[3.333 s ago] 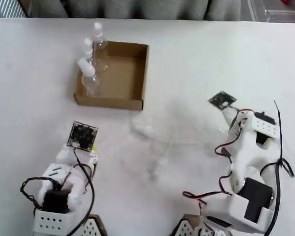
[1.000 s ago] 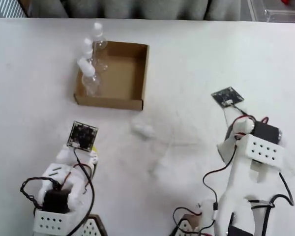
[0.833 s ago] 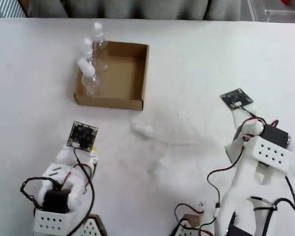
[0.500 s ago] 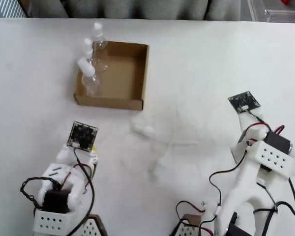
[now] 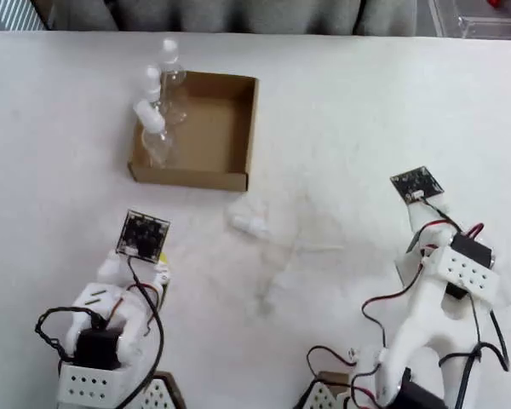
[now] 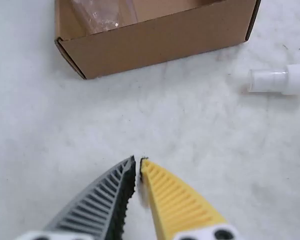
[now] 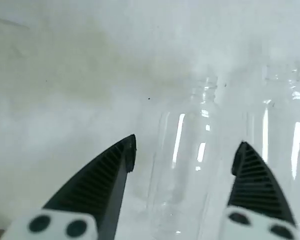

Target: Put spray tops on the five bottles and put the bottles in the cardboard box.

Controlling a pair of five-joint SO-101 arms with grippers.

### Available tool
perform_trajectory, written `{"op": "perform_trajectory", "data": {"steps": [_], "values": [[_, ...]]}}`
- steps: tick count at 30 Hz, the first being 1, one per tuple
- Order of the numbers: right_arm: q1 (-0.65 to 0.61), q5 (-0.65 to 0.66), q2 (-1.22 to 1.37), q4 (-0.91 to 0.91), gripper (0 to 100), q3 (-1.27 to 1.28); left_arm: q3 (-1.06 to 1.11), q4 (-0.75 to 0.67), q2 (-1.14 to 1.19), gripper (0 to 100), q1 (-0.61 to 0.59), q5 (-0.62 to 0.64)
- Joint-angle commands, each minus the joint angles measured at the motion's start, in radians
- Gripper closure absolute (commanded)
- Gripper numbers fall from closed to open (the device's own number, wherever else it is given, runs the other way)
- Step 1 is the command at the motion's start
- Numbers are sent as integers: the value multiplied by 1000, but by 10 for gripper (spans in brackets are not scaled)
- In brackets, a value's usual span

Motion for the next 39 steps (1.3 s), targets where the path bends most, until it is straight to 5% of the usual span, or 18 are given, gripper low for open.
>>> {"op": "perform_trajectory", "data": {"steps": [1,10,22,39], "values": [[13,11,59,-12,816,-66,-3,-28,-4,976,10,-11],[13,26,113,-10,735,-98,-3,-28,-4,976,10,-11],[62,302,122,-8,700,-98,-3,-28,-4,976,10,-11],[58,364,137,-8,700,-92,-3,-28,-4,976,10,-11]]}}
